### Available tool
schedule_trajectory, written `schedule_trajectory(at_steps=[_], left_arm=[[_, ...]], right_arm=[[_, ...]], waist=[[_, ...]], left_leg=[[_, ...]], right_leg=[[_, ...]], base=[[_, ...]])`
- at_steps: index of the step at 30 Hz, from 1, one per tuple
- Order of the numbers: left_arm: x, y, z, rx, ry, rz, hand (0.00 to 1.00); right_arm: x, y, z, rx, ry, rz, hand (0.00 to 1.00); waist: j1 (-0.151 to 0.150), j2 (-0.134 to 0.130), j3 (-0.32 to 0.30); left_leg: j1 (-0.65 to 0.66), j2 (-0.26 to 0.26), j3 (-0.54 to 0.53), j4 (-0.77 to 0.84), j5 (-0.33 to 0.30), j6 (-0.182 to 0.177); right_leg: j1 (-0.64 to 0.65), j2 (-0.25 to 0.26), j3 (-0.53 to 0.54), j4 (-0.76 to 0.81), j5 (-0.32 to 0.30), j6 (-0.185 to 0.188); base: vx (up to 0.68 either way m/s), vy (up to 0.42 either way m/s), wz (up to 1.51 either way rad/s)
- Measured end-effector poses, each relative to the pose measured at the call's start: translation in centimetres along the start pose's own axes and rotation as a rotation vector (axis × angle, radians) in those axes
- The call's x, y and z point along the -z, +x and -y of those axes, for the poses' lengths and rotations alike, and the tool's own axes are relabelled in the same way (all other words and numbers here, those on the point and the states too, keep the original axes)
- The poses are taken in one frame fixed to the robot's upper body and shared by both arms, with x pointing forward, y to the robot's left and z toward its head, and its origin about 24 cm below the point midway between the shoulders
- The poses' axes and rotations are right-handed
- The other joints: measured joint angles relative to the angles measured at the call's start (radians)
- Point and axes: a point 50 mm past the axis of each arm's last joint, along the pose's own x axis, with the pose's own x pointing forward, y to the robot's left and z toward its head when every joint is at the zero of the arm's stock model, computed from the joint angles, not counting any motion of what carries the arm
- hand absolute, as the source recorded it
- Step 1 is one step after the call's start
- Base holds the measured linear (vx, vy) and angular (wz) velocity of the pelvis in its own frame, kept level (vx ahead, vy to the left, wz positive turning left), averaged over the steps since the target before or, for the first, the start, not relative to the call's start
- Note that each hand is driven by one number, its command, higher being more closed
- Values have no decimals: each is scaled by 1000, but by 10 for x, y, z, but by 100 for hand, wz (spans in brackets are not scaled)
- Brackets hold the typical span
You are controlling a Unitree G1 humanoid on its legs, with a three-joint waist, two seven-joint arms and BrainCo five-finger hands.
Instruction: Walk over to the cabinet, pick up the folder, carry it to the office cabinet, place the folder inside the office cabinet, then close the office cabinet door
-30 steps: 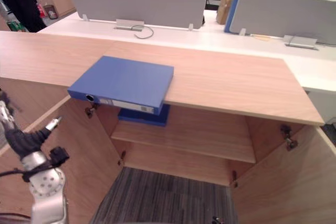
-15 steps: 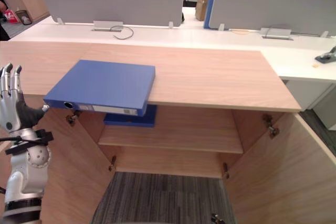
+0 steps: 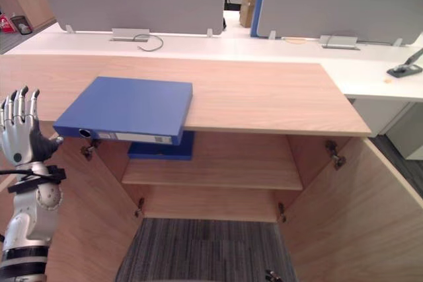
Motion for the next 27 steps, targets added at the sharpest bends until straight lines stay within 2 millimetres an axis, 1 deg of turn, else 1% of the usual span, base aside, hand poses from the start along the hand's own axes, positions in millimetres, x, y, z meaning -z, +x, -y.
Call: schedule_trajectory(at_steps=[2,3,9,19,22,27], left_arm=[[-2,0,6,32,12,25,0],[-6,-1,13,62,21,46,0],[-17,3,28,137,26,116,0],[-27,11,43,222,91,243,0],[-29,10,47,256,123,301,0],[-30,8,56,317,129,316,0]], right_arm=[[0,0,0,-1,-9,0,0],[0,0,0,-4,-18,-2,0],[1,-1,0,-9,-29,2,0],[0,-1,0,-9,-34,13,0],[-1,-1,0,-8,-34,19,0],[-1,-1,1,-3,-34,23,0]], waist=[[-1,0,0],[-3,1,1],[-16,4,0],[-27,4,0],[-36,4,-1],[-47,5,0]], left_leg=[[5,0,0,0,0,0],[15,0,0,-3,0,0],[19,1,-1,-11,5,-4],[32,3,3,-31,14,-6],[36,4,8,-31,14,-6],[49,6,26,-32,13,-8]], right_leg=[[6,1,0,-2,0,0],[15,1,-1,-2,0,0],[14,2,0,-1,0,0],[15,4,5,1,-1,0],[15,4,10,3,-1,0],[14,5,27,12,-1,0]], base=[[0,0,0],[0,0,0],[-10,2,0],[0,0,0],[-14,2,-4],[-32,5,-11]])
